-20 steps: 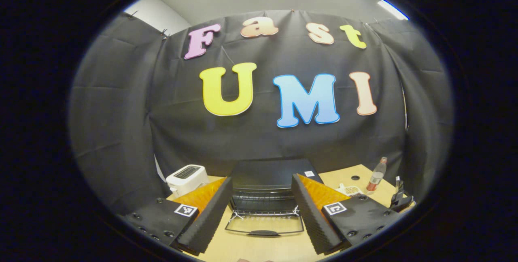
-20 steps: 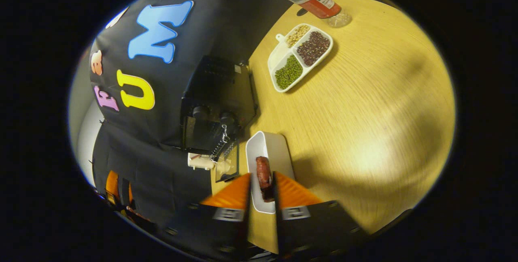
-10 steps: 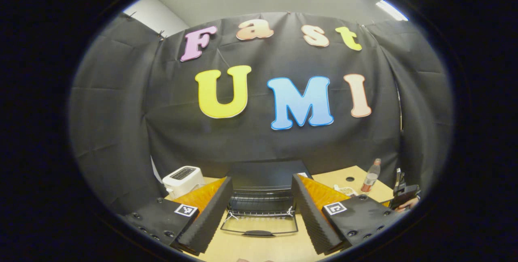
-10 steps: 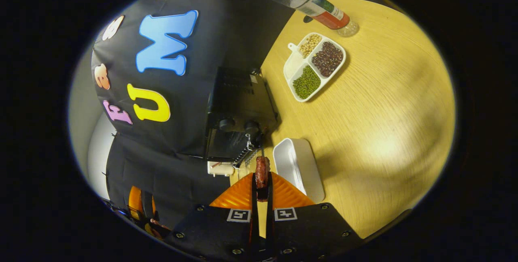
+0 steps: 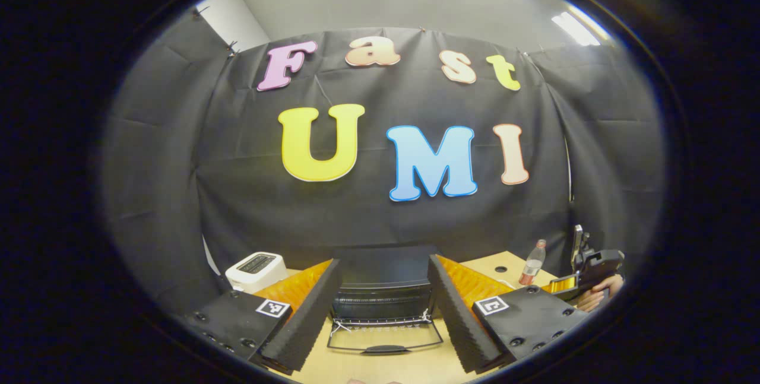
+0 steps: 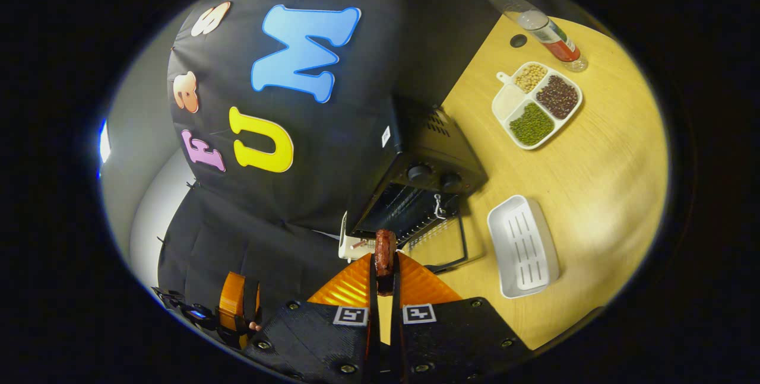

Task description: Open the electric oven with the left hand, put the food in, and close the electric oven.

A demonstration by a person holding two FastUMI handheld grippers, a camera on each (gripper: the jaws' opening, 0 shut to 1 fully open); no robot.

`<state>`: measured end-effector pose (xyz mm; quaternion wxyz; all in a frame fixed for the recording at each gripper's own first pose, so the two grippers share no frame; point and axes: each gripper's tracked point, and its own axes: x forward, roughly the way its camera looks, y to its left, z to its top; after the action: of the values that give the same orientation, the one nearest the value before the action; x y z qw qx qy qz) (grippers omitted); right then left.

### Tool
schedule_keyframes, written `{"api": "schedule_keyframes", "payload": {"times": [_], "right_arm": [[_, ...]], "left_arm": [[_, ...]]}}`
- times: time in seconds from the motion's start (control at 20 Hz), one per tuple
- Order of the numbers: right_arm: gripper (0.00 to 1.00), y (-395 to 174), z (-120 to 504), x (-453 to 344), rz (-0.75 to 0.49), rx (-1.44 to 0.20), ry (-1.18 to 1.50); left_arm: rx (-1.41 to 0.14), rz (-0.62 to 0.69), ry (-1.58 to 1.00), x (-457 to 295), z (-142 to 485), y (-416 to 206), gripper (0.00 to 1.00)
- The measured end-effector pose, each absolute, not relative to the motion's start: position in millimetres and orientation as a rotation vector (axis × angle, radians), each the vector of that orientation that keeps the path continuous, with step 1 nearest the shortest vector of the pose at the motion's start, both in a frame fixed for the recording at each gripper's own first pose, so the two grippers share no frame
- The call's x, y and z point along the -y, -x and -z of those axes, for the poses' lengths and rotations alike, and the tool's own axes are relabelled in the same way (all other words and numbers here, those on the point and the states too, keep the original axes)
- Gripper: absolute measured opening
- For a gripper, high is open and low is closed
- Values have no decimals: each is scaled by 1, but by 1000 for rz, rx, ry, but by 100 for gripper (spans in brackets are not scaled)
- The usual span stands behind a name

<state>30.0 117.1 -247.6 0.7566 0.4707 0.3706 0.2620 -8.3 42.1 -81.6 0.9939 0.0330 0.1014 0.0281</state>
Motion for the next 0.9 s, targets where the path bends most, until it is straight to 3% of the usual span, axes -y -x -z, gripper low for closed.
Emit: {"api": "schedule_keyframes", "payload": {"times": [0.55,0.9], "right_arm": [[7,-73,270,-226,-547,-766,-1101],[7,-125,329,-277,-348,-745,-1218]], "left_arm": [[-236,-20,-77,-133,85,26,98],[-287,11,-102,-160,99,37,97]]}}
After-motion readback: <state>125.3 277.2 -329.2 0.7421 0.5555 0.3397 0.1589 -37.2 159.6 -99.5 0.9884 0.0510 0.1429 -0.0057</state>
